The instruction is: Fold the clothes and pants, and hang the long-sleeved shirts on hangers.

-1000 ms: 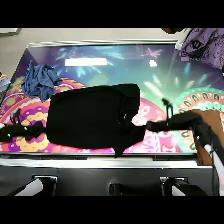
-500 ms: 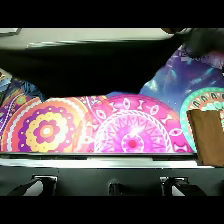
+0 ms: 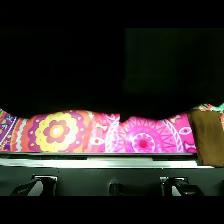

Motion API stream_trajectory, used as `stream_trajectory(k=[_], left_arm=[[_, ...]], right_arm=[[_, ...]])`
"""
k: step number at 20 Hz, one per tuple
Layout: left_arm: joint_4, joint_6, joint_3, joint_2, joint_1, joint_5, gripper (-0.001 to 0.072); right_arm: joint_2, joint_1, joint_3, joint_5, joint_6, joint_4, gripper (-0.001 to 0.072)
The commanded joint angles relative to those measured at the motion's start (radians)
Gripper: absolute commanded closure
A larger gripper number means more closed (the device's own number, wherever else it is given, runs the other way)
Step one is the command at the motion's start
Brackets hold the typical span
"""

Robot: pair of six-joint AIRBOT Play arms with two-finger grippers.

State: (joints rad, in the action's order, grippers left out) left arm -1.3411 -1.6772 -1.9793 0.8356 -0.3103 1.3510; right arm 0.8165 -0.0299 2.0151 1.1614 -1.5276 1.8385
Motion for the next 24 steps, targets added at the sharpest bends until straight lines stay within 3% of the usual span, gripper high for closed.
stream_trajectory(k=[1, 5, 7, 14, 18, 19, 20, 21, 22, 23, 24], left_arm=[[-0.010, 0.026, 0.085, 0.031, 0.000, 0.014, 0.0692], [0.021, 0.102, 0.304, 0.201, 0.007, -0.008, 0.0692], [0.020, 0.131, 0.410, 0.332, 0.038, -0.090, 0.0692], [0.029, 0.129, 0.474, 0.867, 0.166, -0.406, 0.0690], [0.124, 0.129, 0.474, 0.987, 0.187, -0.443, 0.0671], [0.140, 0.128, 0.474, 0.991, 0.185, -0.443, 0.0581], [0.141, 0.121, 0.472, 0.986, 0.181, -0.441, 0.0380], [0.140, 0.109, 0.461, 0.977, 0.172, -0.424, 0.0183], [0.137, 0.081, 0.441, 0.961, 0.153, -0.390, 0.0117], [0.137, 0.062, 0.429, 0.933, 0.127, -0.351, 0.0096], [0.137, 0.050, 0.429, 0.899, 0.100, -0.317, 0.0093]], right_arm=[[0.095, 0.000, 0.007, 0.034, 0.082, -0.033, 0.0681], [0.387, 0.000, 0.006, 0.163, 0.130, 0.011, 0.0681], [0.555, 0.018, 0.006, 0.190, 0.127, 0.016, 0.0681], [1.131, 0.092, 0.006, -0.006, 0.135, 0.009, 0.0680], [1.268, 0.092, 0.006, -0.046, 0.183, 0.064, 0.0655], [1.270, 0.091, 0.006, -0.040, 0.179, 0.071, 0.0597], [1.263, 0.088, 0.006, -0.027, 0.160, 0.078, 0.0488], [1.246, 0.076, 0.006, 0.001, 0.124, 0.095, 0.0425], [1.223, 0.057, 0.006, 0.047, 0.068, 0.117, 0.0384], [1.189, 0.032, 0.006, 0.105, 0.019, 0.128, 0.0323], [1.151, 0.002, 0.006, 0.166, -0.038, 0.132, 0.0323]])
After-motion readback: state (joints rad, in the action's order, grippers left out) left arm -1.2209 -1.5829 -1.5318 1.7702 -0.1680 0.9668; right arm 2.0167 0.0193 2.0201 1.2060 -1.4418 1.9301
